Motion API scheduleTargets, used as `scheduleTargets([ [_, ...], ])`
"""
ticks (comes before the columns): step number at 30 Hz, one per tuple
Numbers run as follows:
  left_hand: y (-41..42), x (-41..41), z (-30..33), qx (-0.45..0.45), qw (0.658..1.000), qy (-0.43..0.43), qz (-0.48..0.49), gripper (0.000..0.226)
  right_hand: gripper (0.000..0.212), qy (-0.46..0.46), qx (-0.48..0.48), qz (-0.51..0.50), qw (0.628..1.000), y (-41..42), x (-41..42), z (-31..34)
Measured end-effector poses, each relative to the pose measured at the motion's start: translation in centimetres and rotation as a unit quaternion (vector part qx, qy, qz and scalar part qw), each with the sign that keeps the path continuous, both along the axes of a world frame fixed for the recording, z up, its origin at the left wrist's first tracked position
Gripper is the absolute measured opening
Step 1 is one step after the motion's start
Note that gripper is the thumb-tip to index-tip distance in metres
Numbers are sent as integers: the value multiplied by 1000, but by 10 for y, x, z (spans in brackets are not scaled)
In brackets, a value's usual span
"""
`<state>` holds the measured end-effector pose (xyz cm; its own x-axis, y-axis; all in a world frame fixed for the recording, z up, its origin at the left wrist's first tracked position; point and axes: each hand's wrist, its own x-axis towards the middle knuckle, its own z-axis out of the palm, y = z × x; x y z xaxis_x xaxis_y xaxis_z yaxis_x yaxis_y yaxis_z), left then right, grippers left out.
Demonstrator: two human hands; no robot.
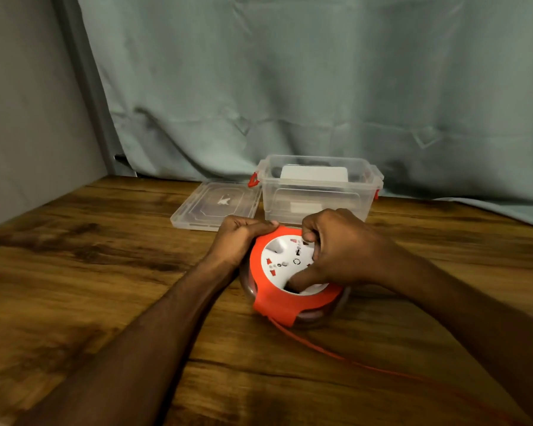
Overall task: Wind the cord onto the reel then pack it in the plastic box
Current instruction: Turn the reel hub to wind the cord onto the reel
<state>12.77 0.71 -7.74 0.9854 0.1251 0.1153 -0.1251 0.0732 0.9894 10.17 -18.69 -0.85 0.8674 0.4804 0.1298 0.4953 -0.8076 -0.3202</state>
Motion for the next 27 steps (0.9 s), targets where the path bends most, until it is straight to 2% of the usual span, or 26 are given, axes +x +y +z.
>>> scheduleTargets([
  [5, -2, -2, 3, -11, 1000, -3, -8, 24, 64, -20, 39, -91, 995, 10, -4, -16],
  [10, -2, -3, 3, 1, 1000, 0, -18, 22, 57, -39, 24, -97, 994, 18, -4, -21],
  [13, -1, -2, 3, -4, 1000, -2, -28, 21, 52, -71, -8, -34, 997, 13, -7, -12],
  [15, -1, -2, 4, 4, 999, -7, -38, 19, 41, -91, -48, 48, 993, 8, -8, -1],
  [17, 0, -1, 3, 32, 998, -15, -42, 17, 26, -72, -82, 119, 987, 0, -6, 12],
  [18, -1, -1, 2, 43, 998, -18, -42, 17, 31, -52, -93, 141, 984, -5, -4, 18],
  [21, -1, -1, 0, 47, 998, -14, -43, 19, 78, -12, -106, 153, 982, -18, 1, 28],
  [23, -1, 0, 0, 39, 998, -12, -49, 21, 96, -8, -125, 141, 982, -22, 3, 28],
  [27, -2, -2, 3, 35, 998, -13, -50, 21, 90, -46, -138, 147, 978, -23, 5, 23],
])
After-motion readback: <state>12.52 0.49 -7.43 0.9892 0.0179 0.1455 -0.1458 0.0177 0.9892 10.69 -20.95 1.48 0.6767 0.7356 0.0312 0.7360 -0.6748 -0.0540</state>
